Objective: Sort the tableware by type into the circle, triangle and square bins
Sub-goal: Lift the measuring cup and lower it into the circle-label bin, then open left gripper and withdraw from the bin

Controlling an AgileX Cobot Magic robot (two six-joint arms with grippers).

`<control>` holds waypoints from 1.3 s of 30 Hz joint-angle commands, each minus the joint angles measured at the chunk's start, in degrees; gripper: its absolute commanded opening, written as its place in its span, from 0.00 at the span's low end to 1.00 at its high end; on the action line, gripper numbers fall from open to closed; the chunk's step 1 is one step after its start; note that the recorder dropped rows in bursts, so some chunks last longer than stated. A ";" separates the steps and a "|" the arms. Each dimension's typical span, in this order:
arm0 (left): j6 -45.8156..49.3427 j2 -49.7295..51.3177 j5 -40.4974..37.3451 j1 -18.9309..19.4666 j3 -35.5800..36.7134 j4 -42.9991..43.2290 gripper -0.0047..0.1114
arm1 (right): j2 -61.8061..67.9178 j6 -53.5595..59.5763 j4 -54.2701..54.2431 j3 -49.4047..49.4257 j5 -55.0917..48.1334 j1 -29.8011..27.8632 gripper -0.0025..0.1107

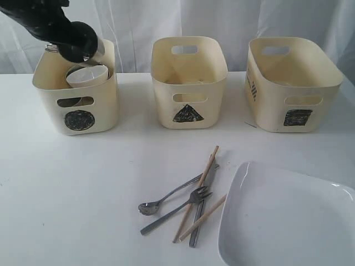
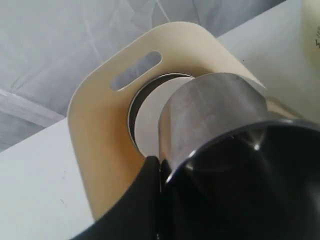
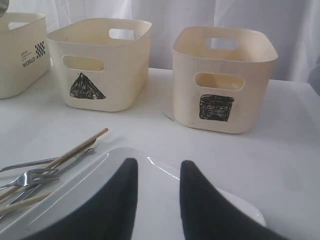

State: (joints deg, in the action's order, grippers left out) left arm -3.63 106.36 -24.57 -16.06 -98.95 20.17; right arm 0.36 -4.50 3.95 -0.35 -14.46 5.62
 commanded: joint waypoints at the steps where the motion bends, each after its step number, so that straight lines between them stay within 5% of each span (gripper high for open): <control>1: 1.08 2.88 -0.67 0.47 -2.35 -2.96 0.04 | -0.36 -0.34 0.35 0.35 0.43 -0.54 0.27; 20: 1.08 7.87 -6.79 0.59 -3.79 -6.09 0.05 | -0.36 -0.34 0.35 0.35 0.43 -0.54 0.27; 29: 1.08 4.93 -10.18 0.59 -3.79 -7.49 0.43 | -0.36 -0.34 0.35 0.35 0.43 -0.54 0.27; 39: 14.11 -5.62 -24.60 0.59 -3.68 -26.29 0.43 | -0.36 -0.34 0.35 0.35 0.43 -0.54 0.27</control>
State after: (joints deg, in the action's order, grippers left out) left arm 9.41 103.09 -45.03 -15.47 -102.45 -4.38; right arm 0.36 -4.72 3.95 -0.35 -14.46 5.62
